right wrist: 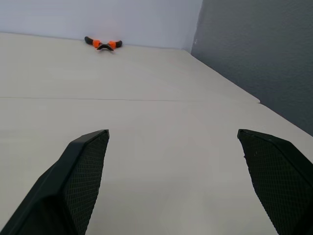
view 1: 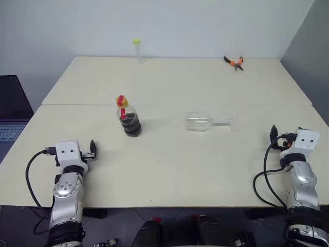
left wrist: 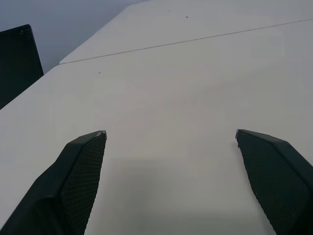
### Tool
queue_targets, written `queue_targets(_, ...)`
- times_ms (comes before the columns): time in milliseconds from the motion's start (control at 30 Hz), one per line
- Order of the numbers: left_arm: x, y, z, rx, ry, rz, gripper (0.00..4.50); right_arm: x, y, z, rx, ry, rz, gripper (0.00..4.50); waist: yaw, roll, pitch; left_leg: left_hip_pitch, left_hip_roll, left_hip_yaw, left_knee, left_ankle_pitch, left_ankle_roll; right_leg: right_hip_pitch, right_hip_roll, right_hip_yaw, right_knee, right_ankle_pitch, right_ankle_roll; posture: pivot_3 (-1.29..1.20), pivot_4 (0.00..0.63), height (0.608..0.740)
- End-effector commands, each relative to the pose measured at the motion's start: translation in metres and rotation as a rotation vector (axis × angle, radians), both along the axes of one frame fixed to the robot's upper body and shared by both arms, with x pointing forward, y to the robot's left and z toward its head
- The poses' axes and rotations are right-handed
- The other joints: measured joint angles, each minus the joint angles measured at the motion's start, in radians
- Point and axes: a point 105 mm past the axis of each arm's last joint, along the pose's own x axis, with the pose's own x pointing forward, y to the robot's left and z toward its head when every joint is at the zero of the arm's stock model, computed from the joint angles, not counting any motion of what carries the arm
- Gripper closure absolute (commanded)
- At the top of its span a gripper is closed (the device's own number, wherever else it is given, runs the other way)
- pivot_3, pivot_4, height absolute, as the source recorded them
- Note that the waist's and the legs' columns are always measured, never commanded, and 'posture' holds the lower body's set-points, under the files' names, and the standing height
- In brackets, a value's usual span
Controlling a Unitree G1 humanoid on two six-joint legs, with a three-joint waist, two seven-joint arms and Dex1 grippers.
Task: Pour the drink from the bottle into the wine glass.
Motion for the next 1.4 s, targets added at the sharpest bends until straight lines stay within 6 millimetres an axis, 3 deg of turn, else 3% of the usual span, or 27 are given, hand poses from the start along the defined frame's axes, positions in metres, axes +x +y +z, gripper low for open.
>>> queue_targets(33,0.002,0.0,0.014,0.029,-0.057,-0.008,0.02,-0.003,-0.005,0.015,-0.02,-0.05,-0.01,0.0,0.0,0.0,0.0,0.0,0.0,0.0,0.0,0.0,0.0,0.0,0.0,0.0,0.0,0.0,0.0,0.0,0.15,0.74)
queue_targets(367,-0.003,0.002,0.012,0.032,-0.057,-0.027,0.02,-0.003,-0.003,0.015,-0.02,-0.049,0.0,0.0,0.0,0.0,0.0,0.0,0.0,0.0,0.0,0.0,0.0,0.0,0.0,0.0,0.0,0.0,0.0,0.0,0.15,0.74)
queue_targets(500,-0.008,-0.017,0.022,-0.007,-0.125,-0.197,0.02,-0.007,-0.004,0.019,-0.033,-0.062,0.005,0.0,0.0,0.0,0.0,0.0,0.0,0.0,0.0,0.0,0.0,0.0,0.0,0.0,0.0,0.0,0.0,0.0,0.15,0.74)
queue_targets(633,-0.007,-0.042,0.022,0.019,-0.103,-0.369,0.02,-0.02,-0.002,0.036,-0.028,-0.114,0.045,0.0,0.001,0.001,0.0,0.0,0.0,0.0,0.0,0.0,0.0,0.0,-0.001,0.0,0.0,0.0,0.0,0.0,0.15,0.74)
queue_targets(767,-0.002,-0.064,0.023,0.035,-0.083,-0.511,0.02,-0.041,0.042,0.043,-0.043,-0.079,0.332,0.0,0.005,0.003,0.001,-0.001,0.0,-0.001,0.0,0.0,0.0,0.001,0.0,-0.001,0.0,0.0,0.0,0.0,0.15,0.74)
queue_targets(867,0.006,-0.075,0.027,0.043,-0.066,-0.598,0.02,-0.071,0.097,0.043,-0.076,0.045,0.688,0.0,0.003,0.004,0.002,-0.001,0.0,-0.002,0.0,0.0,0.0,0.001,0.0,-0.001,0.0,0.0,0.0,0.0,0.15,0.74)
queue_targets(967,0.013,-0.082,0.028,0.036,-0.048,-0.659,0.02,-0.096,0.129,0.046,-0.087,0.141,0.897,0.0,-0.001,0.004,0.001,0.0,0.001,-0.003,0.0,0.0,0.0,0.002,0.0,-0.002,-0.001,0.0,0.0,0.0,0.15,0.74)
queue_targets(1133,0.028,-0.096,0.03,0.014,-0.024,-0.766,0.02,-0.111,0.163,0.059,-0.11,0.194,1.083,0.0,-0.001,0.003,0.002,0.0,0.001,-0.004,0.0,0.0,0.0,0.002,0.002,-0.003,-0.001,0.0,0.0,0.0,0.15,0.74)
queue_targets(1400,0.051,-0.104,0.033,0.009,-0.031,-0.784,0.02,-0.11,0.176,0.062,-0.129,0.179,1.12,0.0,0.004,0.001,0.002,-0.001,0.0,-0.004,0.001,0.0,0.0,0.002,0.001,-0.004,-0.001,0.0,0.0,0.0,0.15,0.74)
